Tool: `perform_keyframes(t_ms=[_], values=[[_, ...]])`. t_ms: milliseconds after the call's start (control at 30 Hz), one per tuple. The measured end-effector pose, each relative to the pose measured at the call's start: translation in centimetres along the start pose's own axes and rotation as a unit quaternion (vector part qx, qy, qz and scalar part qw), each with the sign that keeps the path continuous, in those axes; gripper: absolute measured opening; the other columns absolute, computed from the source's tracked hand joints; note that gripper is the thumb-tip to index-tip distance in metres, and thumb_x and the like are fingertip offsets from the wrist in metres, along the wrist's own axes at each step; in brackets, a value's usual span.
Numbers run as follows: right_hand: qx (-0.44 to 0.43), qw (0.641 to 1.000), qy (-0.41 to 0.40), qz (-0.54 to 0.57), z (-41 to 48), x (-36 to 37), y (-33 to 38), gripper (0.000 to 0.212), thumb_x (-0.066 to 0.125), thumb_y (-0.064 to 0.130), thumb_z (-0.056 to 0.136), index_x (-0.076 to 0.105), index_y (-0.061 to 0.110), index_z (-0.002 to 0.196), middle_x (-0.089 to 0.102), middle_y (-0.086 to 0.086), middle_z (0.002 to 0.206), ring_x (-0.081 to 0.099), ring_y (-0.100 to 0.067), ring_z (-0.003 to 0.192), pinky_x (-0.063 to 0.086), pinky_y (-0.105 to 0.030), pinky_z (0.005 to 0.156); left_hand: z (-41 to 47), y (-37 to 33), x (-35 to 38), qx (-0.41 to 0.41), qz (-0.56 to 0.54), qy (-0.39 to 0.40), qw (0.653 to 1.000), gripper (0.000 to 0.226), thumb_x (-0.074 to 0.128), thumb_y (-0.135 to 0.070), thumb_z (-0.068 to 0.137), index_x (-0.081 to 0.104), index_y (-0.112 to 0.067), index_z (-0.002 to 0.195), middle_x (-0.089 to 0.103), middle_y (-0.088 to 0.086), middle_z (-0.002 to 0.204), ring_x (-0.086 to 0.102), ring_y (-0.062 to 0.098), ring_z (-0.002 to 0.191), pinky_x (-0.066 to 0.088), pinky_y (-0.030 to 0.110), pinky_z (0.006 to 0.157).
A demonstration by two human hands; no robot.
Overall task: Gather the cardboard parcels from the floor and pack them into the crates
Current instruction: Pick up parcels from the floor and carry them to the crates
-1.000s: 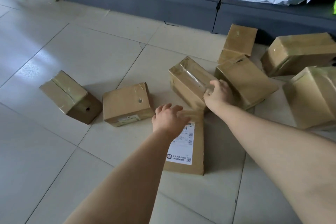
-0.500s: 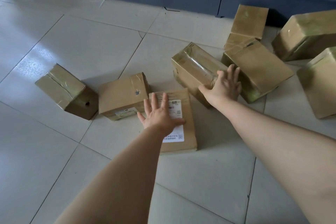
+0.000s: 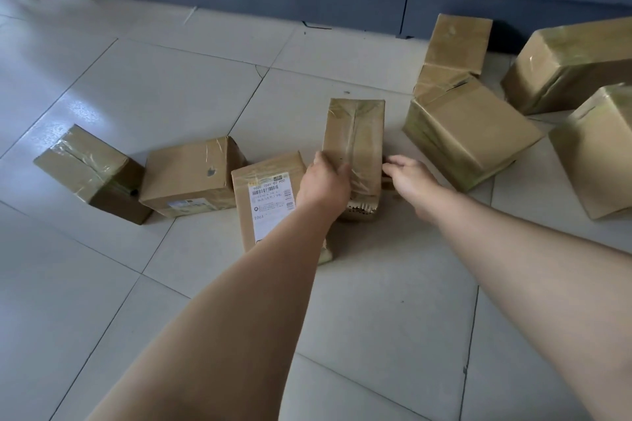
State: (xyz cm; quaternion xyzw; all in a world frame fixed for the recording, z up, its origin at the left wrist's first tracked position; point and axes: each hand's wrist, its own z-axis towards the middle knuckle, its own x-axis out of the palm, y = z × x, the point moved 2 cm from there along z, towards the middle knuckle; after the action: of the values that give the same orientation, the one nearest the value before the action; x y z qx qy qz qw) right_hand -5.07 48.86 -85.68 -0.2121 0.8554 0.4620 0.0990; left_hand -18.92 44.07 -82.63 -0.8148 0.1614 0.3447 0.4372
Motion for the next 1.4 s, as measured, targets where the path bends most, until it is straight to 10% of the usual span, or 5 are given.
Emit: perform_keyframes(t_ms=[200, 700, 833, 1067, 1400], values=[[0.048, 0.991, 0.038, 0.115, 0.0, -0.6, 0.1, 0.033, 0.033, 0.010, 0.098, 0.063, 0.021, 0.108, 0.068, -0.001, 0.094, 0.064, -0.019, 0.087, 0.045, -0.029, 0.076, -0.7, -1.1, 2.3, -0.017, 0.173, 0.010, 0.985, 0.137, 0.071, -0.074, 0.060, -0.002, -0.009, 0.155, 0.027, 0.014, 0.147, 0.032, 0.035, 0.134, 0.033, 0.042, 0.108], [0.060, 0.985, -0.108, 0.117, 0.8, -4.4, -2.2, 0.034, 0.045, 0.001, 0.090, 0.070, 0.019, 0.104, 0.065, -0.006, 0.112, 0.058, -0.023, 0.095, 0.044, -0.023, 0.065, -1.1, -1.8, 1.9, -0.055, -0.042, 0.049, 0.996, 0.021, 0.040, -0.008, 0.091, 0.057, -0.002, 0.101, 0.061, 0.014, 0.102, 0.054, 0.023, 0.076, 0.042, 0.027, 0.060], [0.051, 0.991, -0.103, 0.069, 0.9, -3.5, -2.4, 0.036, 0.043, -0.003, 0.085, 0.068, 0.022, 0.076, 0.068, -0.003, 0.103, 0.060, -0.022, 0.088, 0.046, -0.024, 0.064, -1.0, -2.0, 2.0, -0.031, -0.008, 0.059, 0.998, 0.033, 0.036, 0.001, 0.089, 0.055, -0.002, 0.116, 0.060, 0.014, 0.117, 0.053, 0.025, 0.087, 0.045, 0.031, 0.070], [-0.068, 0.934, -0.225, -0.270, 1.0, -7.3, -1.5, 0.052, 0.049, 0.005, 0.086, 0.051, 0.024, 0.135, 0.040, -0.001, 0.149, 0.032, -0.024, 0.138, 0.032, -0.035, 0.109, -2.6, -1.7, 4.5, 0.297, 0.362, 0.130, 0.874, 0.056, 0.038, -0.031, 0.103, 0.018, -0.032, 0.155, 0.000, 0.007, 0.165, 0.000, 0.026, 0.152, 0.008, 0.049, 0.122], [0.022, 0.893, -0.109, -0.436, 2.1, -8.7, -4.0, 0.078, 0.049, 0.016, 0.086, 0.009, 0.017, 0.153, -0.007, 0.003, 0.162, -0.012, -0.024, 0.149, 0.018, -0.047, 0.116, -1.1, 1.0, 4.0, 0.179, 0.399, 0.091, 0.895, 0.071, 0.017, -0.069, 0.094, 0.009, -0.034, 0.156, -0.003, 0.008, 0.166, -0.006, 0.026, 0.152, -0.007, 0.059, 0.118]])
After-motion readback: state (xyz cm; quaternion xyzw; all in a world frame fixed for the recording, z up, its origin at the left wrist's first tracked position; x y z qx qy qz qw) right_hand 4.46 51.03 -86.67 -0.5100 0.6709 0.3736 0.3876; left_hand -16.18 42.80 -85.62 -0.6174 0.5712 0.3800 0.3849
